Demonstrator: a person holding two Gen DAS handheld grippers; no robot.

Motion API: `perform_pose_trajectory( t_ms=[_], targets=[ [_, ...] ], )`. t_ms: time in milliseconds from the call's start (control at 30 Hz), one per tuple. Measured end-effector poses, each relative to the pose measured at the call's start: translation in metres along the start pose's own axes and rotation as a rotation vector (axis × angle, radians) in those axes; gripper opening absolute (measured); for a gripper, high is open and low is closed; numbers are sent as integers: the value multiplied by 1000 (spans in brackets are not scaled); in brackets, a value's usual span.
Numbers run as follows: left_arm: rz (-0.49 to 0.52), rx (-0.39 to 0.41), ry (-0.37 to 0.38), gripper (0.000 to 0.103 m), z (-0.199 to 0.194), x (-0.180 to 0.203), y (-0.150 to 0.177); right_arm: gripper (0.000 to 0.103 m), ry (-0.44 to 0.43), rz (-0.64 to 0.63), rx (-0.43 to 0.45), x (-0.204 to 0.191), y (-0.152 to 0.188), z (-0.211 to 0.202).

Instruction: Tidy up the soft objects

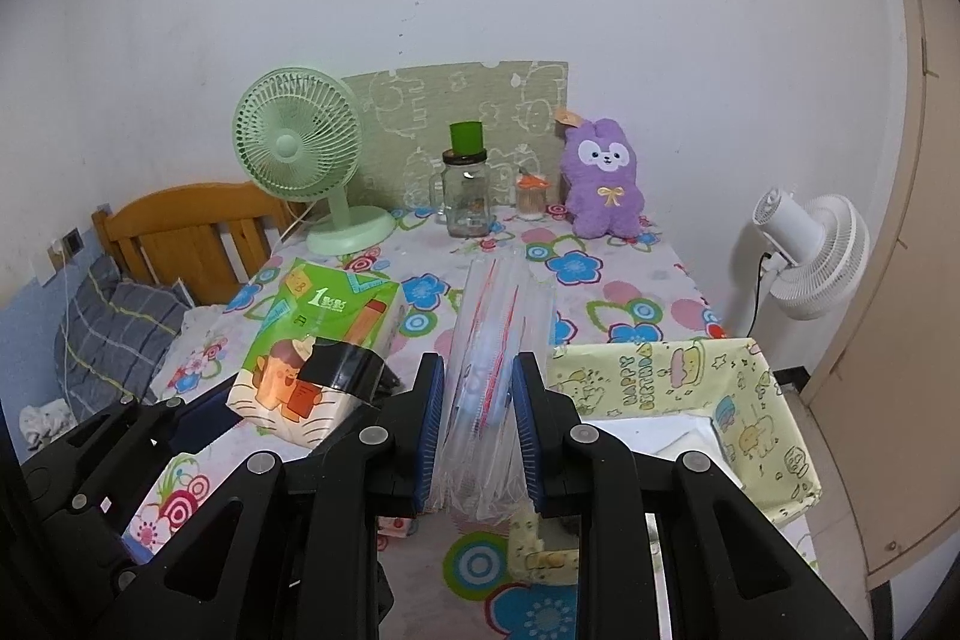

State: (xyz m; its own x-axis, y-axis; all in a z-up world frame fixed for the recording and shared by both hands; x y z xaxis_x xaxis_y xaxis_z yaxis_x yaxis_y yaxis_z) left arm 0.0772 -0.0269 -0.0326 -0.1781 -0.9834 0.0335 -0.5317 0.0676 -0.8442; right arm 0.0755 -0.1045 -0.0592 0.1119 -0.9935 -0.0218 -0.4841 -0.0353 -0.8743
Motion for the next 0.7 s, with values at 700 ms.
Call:
perform_pose_trajectory(
  t_ms=[700],
  targets=[
    [54,-22,78,54,33,56,-15,26,39,42,-8,63,-6,12]
  ],
)
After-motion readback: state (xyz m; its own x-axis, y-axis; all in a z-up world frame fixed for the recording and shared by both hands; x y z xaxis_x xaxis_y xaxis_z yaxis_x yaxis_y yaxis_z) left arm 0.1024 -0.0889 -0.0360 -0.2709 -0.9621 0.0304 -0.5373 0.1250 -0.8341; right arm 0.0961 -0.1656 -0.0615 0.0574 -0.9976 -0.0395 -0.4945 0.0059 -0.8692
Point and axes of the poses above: each gripper's, at about its wrist camera, not at the fingertips, and z roughly the way its jaws point, x to its right, y to its underside, the point moved 2 cm from there along z, roughly the way its jaws point, and after that the axes turned 1 degree about x, right-handed, at the moved point
